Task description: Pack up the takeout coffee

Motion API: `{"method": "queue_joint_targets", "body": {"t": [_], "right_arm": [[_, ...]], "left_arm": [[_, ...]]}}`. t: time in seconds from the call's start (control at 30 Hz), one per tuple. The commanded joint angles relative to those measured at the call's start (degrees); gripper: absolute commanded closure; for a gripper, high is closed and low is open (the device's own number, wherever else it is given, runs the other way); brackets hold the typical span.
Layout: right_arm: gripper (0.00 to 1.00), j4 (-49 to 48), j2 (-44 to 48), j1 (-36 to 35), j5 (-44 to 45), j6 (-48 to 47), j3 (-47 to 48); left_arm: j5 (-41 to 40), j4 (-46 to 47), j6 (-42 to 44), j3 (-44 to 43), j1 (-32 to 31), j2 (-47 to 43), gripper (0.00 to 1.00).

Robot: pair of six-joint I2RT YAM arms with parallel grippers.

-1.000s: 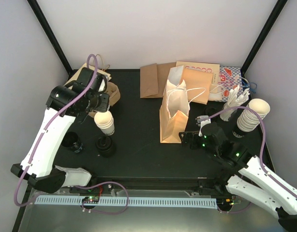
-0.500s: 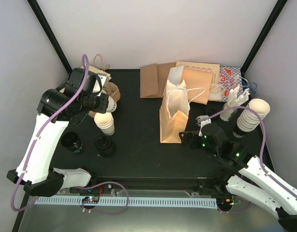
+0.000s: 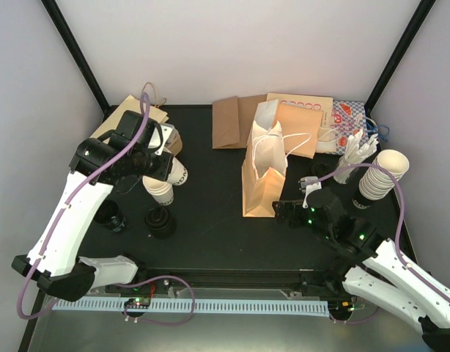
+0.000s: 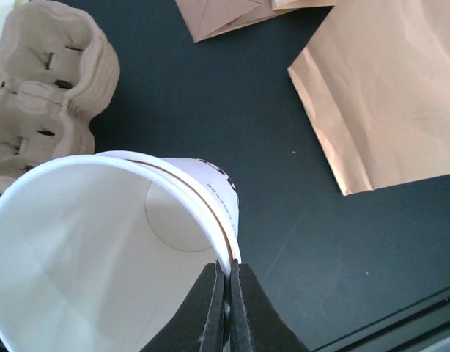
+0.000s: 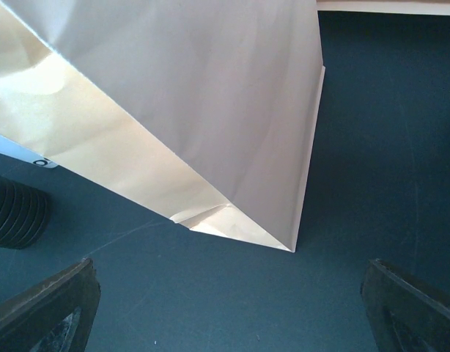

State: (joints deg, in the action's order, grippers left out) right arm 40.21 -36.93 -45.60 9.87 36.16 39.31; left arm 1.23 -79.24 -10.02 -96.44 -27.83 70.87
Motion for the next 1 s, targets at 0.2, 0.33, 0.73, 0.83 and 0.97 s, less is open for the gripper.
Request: {"method": "queue_joint_targets", "body": {"t": [0.2,0.33,0.73,0.83,0.97], "right_arm": [[0.0,-1.05,0.94,0.13,-1.11,0.82,-0.84],[0.0,-1.47,1.18,0.16,-3.62,-0.75,-1.38],[0.01,-10.44,3.9,0.13,-4.4,0.39,-8.52],[0.01,-12.28,5.51,0.1,-3.14,1.44,-11.83],[0.02,-13.24,7.13,0.12,-2.58,2.27,-14.37]], "left_arm": [[3.57,1.04,1.41,0.94,-0.2,0.94,0.98],[5.28,0.95,1.33,1.94,-0.15,2.12,0.98],[9.99,4.37,1.63,5.64,-0.57,2.17,0.98],[10.08,4.26,1.75,5.81,-0.72,2.17,0.98],[10.1,4.73,2.02,6.52,-0.8,2.17,0.98]]}}
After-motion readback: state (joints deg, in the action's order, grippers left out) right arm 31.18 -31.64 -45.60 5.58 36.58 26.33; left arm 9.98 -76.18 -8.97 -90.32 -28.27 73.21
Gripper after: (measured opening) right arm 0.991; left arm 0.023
